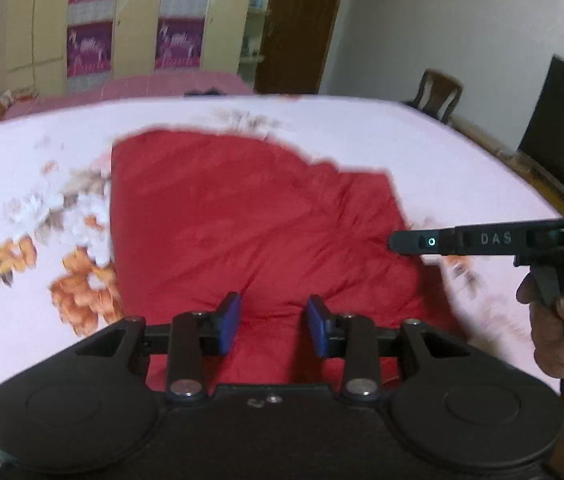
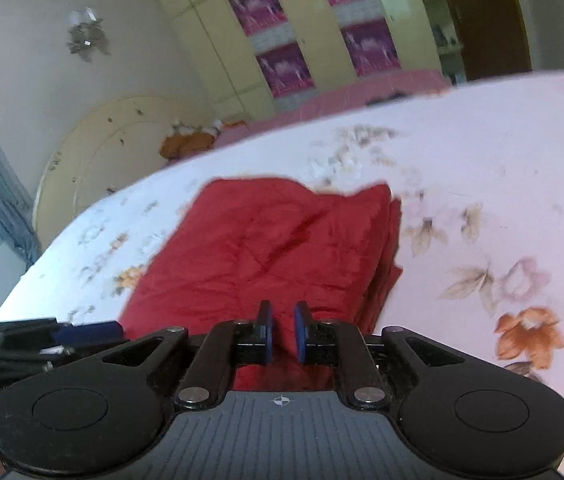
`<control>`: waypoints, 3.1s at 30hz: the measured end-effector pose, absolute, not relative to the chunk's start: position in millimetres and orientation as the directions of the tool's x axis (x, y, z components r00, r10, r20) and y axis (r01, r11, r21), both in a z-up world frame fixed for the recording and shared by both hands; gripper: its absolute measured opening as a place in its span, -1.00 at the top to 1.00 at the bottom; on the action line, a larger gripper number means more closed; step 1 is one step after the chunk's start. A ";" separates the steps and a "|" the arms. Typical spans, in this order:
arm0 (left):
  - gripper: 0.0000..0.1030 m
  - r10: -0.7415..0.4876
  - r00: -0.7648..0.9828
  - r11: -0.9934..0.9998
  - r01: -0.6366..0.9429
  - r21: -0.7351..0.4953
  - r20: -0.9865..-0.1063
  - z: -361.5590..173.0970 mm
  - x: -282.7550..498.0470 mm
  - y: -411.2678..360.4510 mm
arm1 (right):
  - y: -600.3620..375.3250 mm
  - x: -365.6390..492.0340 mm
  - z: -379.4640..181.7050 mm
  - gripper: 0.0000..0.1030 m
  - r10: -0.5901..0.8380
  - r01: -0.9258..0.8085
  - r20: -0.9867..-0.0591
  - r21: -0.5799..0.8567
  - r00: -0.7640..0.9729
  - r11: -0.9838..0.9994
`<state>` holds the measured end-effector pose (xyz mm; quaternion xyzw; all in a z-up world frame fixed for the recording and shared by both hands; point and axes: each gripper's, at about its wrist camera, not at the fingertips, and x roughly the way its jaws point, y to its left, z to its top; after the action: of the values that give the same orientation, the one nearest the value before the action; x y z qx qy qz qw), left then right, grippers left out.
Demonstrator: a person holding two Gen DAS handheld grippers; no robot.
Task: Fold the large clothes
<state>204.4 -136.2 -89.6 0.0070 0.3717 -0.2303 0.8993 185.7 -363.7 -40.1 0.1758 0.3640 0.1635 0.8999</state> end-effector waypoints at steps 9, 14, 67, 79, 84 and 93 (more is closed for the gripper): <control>0.21 -0.400 0.679 0.909 0.378 -0.174 -0.616 -67.9 208.0 -120.3 | -394.4 195.9 -25.8 0.76 0.395 -0.127 -0.513 0.480 0.762 0.868; 0.21 -0.373 0.664 0.921 0.350 -0.172 -0.648 -74.8 247.1 -119.9 | -399.1 242.5 -39.5 0.76 0.406 -0.111 -0.538 0.497 0.739 0.861; -0.15 -0.342 0.547 0.937 0.253 -0.239 -0.764 -97.9 297.2 -104.4 | -382.4 274.3 -63.7 0.54 0.490 0.014 -0.653 0.608 0.578 0.794; -0.11 -0.398 0.581 0.909 0.354 -0.219 -0.710 -65.9 285.7 -55.9 | -309.7 249.6 -3.8 0.54 0.383 -0.022 -0.643 0.496 0.663 0.868; -0.09 -0.403 0.608 0.909 0.354 -0.221 -0.684 -50.8 281.2 -15.2 | -266.2 251.5 15.3 0.54 0.390 -0.065 -0.626 0.476 0.675 0.877; -0.09 -0.368 0.638 0.930 0.272 -0.249 -0.677 -45.5 284.0 84.6 | -157.6 283.4 25.5 0.54 0.455 -0.170 -0.619 0.463 0.640 0.870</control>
<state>284.0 84.6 -45.5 -0.0617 0.3870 -0.1772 0.9028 283.4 -157.6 25.5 0.1843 0.3858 0.1762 0.8866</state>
